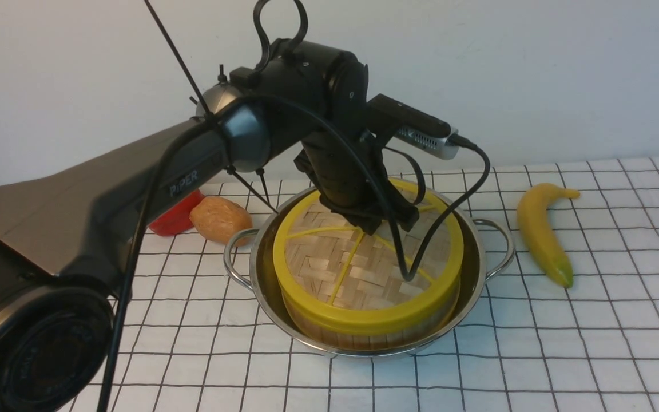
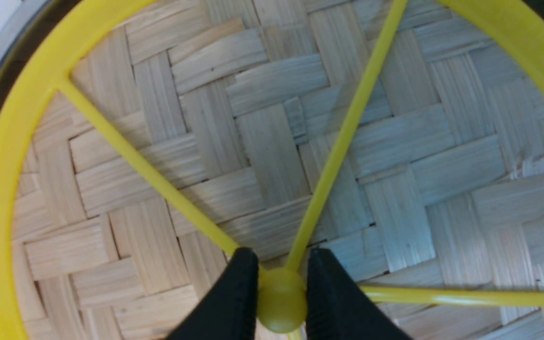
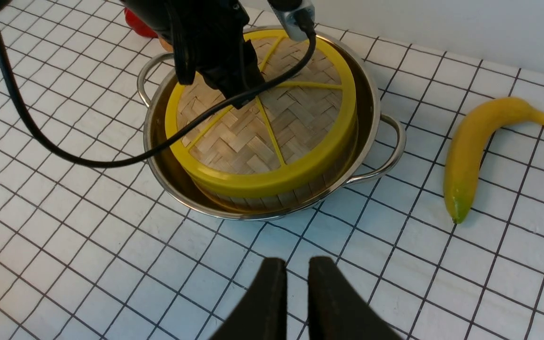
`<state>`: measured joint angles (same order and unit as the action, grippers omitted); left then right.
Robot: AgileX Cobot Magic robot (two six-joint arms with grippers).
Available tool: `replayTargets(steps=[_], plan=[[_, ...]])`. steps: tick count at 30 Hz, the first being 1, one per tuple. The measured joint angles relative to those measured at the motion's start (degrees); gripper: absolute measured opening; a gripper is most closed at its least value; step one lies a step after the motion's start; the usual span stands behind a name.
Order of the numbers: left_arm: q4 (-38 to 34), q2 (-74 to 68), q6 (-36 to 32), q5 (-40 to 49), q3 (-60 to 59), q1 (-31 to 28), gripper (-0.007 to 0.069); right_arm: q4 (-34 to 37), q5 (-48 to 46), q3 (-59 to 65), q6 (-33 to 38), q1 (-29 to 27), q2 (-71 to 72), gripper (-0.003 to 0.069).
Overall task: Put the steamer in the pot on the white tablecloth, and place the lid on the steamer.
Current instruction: 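Place the yellow bamboo steamer lid onto the steamer in the pot with the left gripper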
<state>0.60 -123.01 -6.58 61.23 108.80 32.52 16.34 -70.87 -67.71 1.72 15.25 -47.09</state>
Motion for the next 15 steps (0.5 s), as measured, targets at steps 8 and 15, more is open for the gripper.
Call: replayTargets(steps=[8,15], plan=[[0.0,0.0,0.0,0.1,0.0,0.0,0.0185,0.0,0.0,0.0,0.0,0.0,0.0,0.0097],[0.0,-0.1,0.0,0.5,0.0,0.0,0.0312,0.0,0.0,0.0,0.0,0.0,0.0,0.0102]])
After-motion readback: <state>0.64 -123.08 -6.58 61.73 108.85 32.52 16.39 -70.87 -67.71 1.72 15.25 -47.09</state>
